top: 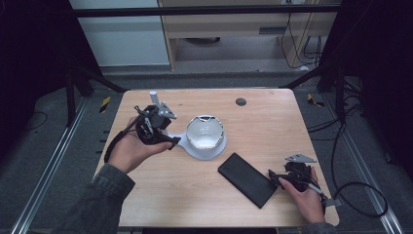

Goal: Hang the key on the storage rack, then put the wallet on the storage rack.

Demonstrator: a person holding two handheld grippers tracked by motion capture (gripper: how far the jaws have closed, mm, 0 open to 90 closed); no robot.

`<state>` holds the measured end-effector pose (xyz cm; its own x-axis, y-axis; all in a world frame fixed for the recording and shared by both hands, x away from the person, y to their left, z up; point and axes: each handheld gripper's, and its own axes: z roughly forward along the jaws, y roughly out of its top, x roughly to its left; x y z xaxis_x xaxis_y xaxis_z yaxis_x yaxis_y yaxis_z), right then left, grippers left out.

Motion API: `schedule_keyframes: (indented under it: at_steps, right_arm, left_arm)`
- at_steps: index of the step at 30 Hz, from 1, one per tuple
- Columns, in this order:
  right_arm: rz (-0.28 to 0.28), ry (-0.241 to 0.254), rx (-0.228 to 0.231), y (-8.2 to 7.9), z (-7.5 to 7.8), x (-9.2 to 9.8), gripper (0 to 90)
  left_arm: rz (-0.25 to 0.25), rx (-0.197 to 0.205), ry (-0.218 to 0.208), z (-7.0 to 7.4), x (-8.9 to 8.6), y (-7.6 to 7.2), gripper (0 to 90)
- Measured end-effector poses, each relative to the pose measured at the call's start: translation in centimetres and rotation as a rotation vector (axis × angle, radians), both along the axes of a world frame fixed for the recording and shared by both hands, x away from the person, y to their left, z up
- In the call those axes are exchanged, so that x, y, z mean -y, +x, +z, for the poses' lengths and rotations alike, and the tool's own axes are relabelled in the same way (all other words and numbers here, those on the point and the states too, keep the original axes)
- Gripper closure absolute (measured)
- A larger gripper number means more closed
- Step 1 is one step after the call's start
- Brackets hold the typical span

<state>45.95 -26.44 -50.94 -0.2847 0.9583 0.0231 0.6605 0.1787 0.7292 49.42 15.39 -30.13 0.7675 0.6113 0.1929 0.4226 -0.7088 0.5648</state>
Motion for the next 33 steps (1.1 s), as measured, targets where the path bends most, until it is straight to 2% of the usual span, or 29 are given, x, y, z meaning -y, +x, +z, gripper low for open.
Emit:
schedule_keyframes:
  at_steps: [1, 2, 3, 4, 5, 9, 14, 16, 17, 18, 19, 20, 21, 23, 25, 26, 29, 31, 33]
  right_arm:
    - [0.000, 0.000, 0.000, 0.0, 0.0, 0.0, 7.0]
    - [-0.021, 0.007, 0.035, -0.2, 0.5, 0.0, 5.5]
    - [-0.021, 0.007, 0.035, -0.2, 0.5, 0.0, 5.5]
    - [-0.029, -0.004, 0.064, -0.3, 0.9, 0.1, 7.3]
    - [-0.032, -0.006, 0.072, -0.3, 0.9, 0.1, 7.6]
    - [-0.031, -0.009, 0.090, -0.6, 1.3, -0.1, 9.4]
    - [-0.027, -0.012, 0.103, -0.7, 1.6, -0.2, 10.2]
    - [-0.017, -0.008, 0.106, -0.9, 1.8, -0.3, 11.3]
    - [-0.013, -0.005, 0.105, -1.0, 1.8, -0.4, 11.7]
    - [-0.013, -0.005, 0.105, -1.0, 1.8, -0.4, 11.7]
    - [-0.010, -0.002, 0.107, -1.2, 1.9, -0.4, 12.8]
    - [-0.005, -0.003, 0.107, -1.3, 1.9, -0.5, 13.9]
    - [0.012, -0.001, 0.110, -1.4, 2.0, -0.5, 14.0]
    - [0.024, 0.004, 0.109, -1.5, 2.0, -0.6, 14.5]
    - [0.047, -0.003, 0.114, -1.8, 2.1, -1.0, 18.5]
    - [0.054, -0.006, 0.117, -1.9, 2.1, -1.0, 20.3]
    - [0.062, -0.002, 0.128, -2.2, 2.3, -1.2, 24.2]
    - [0.067, -0.004, 0.143, -2.4, 2.4, -1.3, 29.7]
    - [0.066, 0.002, 0.142, -2.5, 2.5, -1.3, 31.4]
  left_arm:
    - [0.000, 0.000, 0.000, 0.0, 0.0, 0.0, 37.3]
    - [-0.017, -0.013, -0.011, -0.9, 0.7, -0.2, 37.5]
    - [-0.017, -0.013, -0.011, -0.9, 0.7, -0.2, 37.6]
    - [-0.034, -0.025, -0.009, -1.8, 1.2, -0.4, 37.7]
    - [-0.040, -0.030, -0.010, -2.2, 1.5, -0.5, 37.8]
    - [-0.064, -0.045, -0.016, -3.4, 2.2, -0.9, 40.0]
    - [-0.090, -0.047, -0.049, -4.7, 3.0, -1.4, 45.7]
    - [-0.107, -0.050, -0.077, -5.8, 3.6, -1.6, 52.4]
    - [-0.118, -0.046, -0.076, -6.7, 4.1, -1.7, 54.2]
    - [-0.118, -0.046, -0.076, -6.7, 4.1, -1.7, 56.4]
    - [-0.142, -0.051, -0.081, -7.7, 4.6, -1.7, 58.1]
    - [-0.142, -0.051, -0.081, -7.7, 4.6, -1.7, 60.2]
    - [-0.157, -0.051, -0.091, -8.7, 5.1, -1.7, 62.2]
    - [-0.164, -0.047, -0.088, -9.2, 5.2, -1.7, 65.7]
    - [-0.187, -0.062, -0.119, -10.7, 5.7, -1.4, 69.4]
    - [-0.187, -0.062, -0.119, -10.7, 5.7, -1.4, 71.9]
    - [-0.206, -0.063, -0.118, -11.9, 6.2, -1.2, 75.7]
    - [-0.222, -0.059, -0.136, -12.6, 6.6, -1.4, 81.1]
    - [-0.228, -0.062, -0.123, -12.9, 6.8, -1.4, 83.5]
